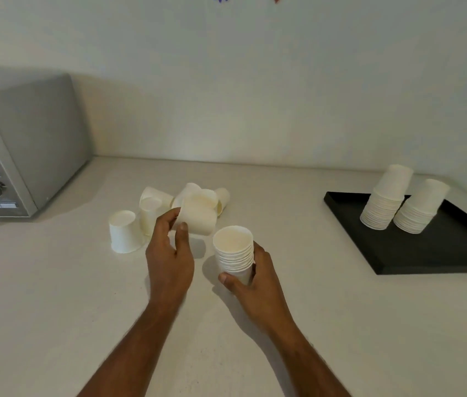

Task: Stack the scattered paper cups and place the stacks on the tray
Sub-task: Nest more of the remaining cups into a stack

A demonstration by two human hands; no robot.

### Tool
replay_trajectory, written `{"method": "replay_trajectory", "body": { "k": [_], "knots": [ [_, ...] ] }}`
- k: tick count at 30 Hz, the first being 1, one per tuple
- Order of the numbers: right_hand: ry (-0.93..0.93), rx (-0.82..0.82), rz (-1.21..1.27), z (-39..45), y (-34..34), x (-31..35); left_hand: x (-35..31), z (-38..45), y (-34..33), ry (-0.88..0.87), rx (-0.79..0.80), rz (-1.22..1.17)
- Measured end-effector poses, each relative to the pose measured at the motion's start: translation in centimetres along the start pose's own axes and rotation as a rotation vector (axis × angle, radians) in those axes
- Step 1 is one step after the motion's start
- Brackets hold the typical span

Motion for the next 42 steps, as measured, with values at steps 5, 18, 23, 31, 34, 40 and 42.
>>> {"method": "replay_trajectory", "body": {
  "k": [5, 18, 23, 31, 34, 40, 42],
  "knots": [
    [0.034, -0.016, -0.061, -0.1, 1.4, -0.1, -6.7, -2.2, -2.8, -0.421, 0.177, -0.001],
    [-0.195, -0.267, 0.388, -2.0, 9.5, -3.7, -6.9, -7.8, -11.2, -0.33, 0.67, 0.167],
    [-0.425, -0.518, 0.861, -3.0, 12.7, -6.1, -7.3, -10.0, -14.7, -0.189, 0.713, 0.141],
    [-0.542, -0.386, 1.607, -2.7, 12.7, -7.5, -9.3, -12.2, -18.8, -0.205, 0.685, 0.091],
    [-0.506, -0.361, 1.561, -2.3, 14.9, -8.2, -9.5, -12.4, -20.7, -0.229, 0.645, 0.061],
    [-0.429, -0.481, 1.496, -1.0, 21.9, -10.0, -9.3, -14.4, -26.7, -0.12, 0.701, -0.176],
    [-0.353, -0.524, 1.51, -0.4, 25.0, -10.4, -8.6, -15.5, -29.1, -0.076, 0.718, -0.175]
  ]
}}
Point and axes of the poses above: each hand's wrist, its own z-axis towards the middle knuckle, its own y-axis out of the back of the hand, x = y × z, the point moved 8 cm from there along z, towards the middle knuckle, and after that the axes turned 4 degrees about y, right-handed, at the moved point
